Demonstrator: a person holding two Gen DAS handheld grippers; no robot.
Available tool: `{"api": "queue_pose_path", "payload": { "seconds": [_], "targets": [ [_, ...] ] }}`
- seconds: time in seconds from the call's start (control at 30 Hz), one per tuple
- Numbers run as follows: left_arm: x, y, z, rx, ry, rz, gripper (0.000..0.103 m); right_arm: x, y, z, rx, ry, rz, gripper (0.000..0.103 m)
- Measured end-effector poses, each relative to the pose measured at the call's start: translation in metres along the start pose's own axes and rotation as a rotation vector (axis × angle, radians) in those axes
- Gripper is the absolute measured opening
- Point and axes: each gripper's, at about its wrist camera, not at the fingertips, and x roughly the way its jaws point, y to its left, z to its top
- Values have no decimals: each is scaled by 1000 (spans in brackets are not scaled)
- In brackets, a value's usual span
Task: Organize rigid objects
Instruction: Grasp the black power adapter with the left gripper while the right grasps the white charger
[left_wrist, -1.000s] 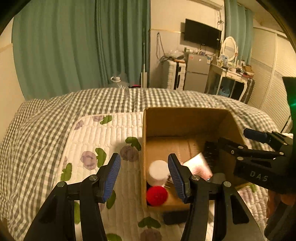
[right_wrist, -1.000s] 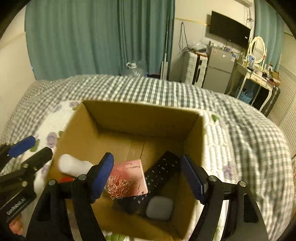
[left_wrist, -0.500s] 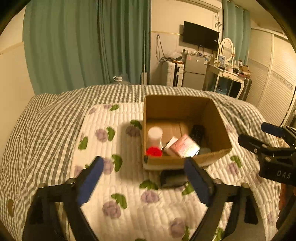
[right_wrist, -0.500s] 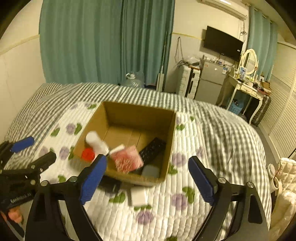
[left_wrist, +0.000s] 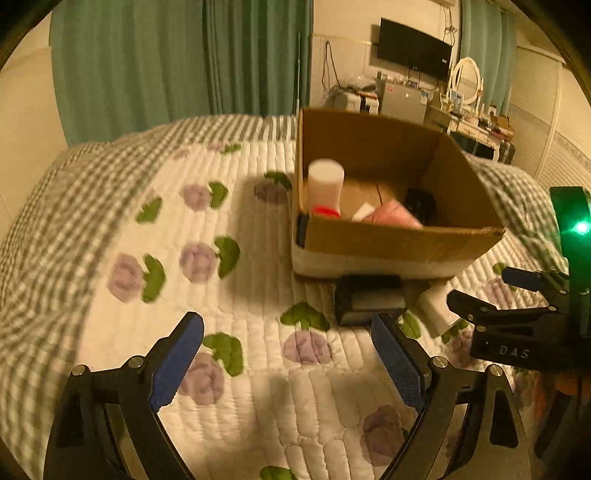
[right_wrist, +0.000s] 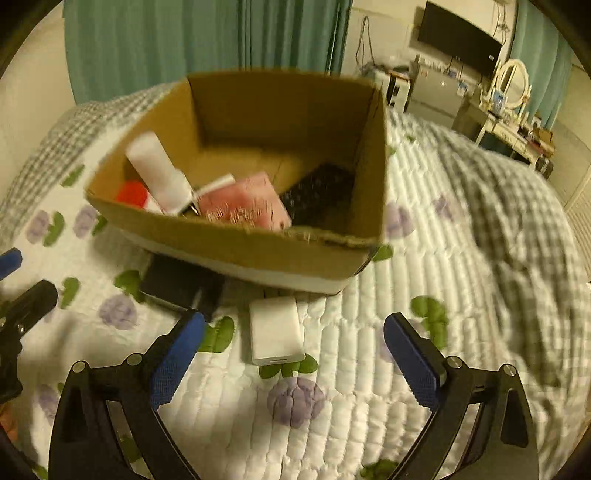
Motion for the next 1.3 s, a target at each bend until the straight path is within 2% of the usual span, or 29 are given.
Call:
{"api": "queue_pose_path", "payload": {
  "seconds": [0.07,0.13,0.2,0.27,0.33,0.43,0.47,0.5,0.53,0.7,0.9,1.03,1.3],
  "targets": [
    [9,-1,-5,3,14,-8,94,14,-2,-4,7,20,18,97],
    [15,-4,-8,13,22,-4,94,22,-4,-7,15,35,31,88],
    [20,-7,-9,25,29,4,94,30,-4,-10,14,55,43,87],
    [24,-9,-11,31,35,6,94,39,-4,-12,10,74,41,82],
    [26,-11,-12,33,38,5,94,47,-6,-13,21,93,53,71],
    [26,-14,-13,48,42,11,94,56,-6,-13,26,120,58,61],
    [26,-15,-13,53,42,15,94,57,-6,-13,23,120,64,54],
    [25,-17,-13,57,41,17,94,55,-5,-13,18,115,79,44],
    [25,-17,-13,59,40,17,94,54,-4,-14,13,111,88,41],
    [26,-28,-10,69,40,2,94,41,-4,-19,6,85,47,40],
    [40,-48,-5,96,47,-15,94,11,-29,-24,112,12,-8,40],
    [55,-58,-3,102,61,-19,94,13,-37,-24,153,16,-5,40],
    [82,-72,5,109,83,-45,94,22,-34,-16,156,31,-4,40]
  ]
}}
